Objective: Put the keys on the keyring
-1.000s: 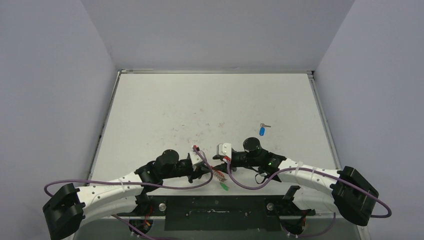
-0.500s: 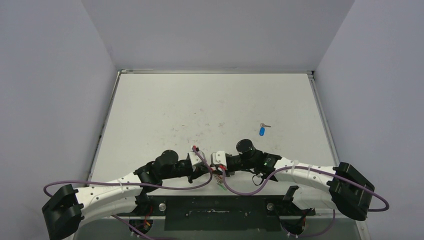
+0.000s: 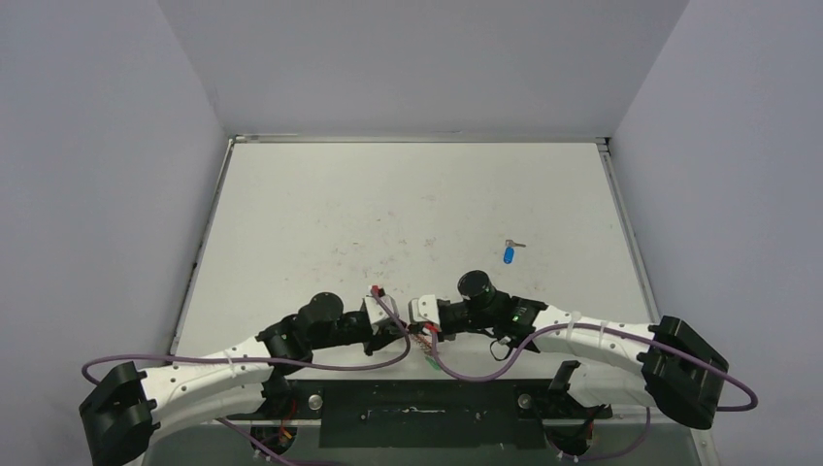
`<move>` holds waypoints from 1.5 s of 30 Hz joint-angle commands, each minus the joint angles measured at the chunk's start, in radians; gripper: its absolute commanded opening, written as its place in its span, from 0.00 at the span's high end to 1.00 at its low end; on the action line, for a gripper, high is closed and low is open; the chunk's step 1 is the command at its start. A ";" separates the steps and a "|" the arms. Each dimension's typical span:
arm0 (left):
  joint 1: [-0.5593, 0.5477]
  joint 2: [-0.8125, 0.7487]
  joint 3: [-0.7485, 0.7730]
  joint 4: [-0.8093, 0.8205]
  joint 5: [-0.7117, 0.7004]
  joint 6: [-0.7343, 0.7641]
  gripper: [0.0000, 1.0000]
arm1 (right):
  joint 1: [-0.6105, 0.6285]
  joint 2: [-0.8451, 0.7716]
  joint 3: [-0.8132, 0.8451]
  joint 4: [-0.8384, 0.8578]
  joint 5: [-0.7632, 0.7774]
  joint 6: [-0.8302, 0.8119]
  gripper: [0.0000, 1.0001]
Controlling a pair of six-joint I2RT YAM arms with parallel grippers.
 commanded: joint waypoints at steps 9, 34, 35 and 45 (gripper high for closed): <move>-0.015 -0.239 -0.112 0.105 -0.051 0.079 0.69 | -0.028 -0.118 -0.059 0.159 0.010 0.084 1.00; -0.037 -0.089 -0.209 0.504 -0.045 0.183 0.80 | -0.031 -0.131 -0.082 0.255 -0.014 0.159 1.00; -0.037 -0.088 -0.208 0.506 -0.048 0.184 0.80 | -0.031 -0.131 -0.082 0.256 -0.014 0.158 1.00; -0.047 -0.064 -0.176 0.507 -0.053 0.200 0.81 | -0.030 -0.130 -0.070 0.230 -0.017 0.144 1.00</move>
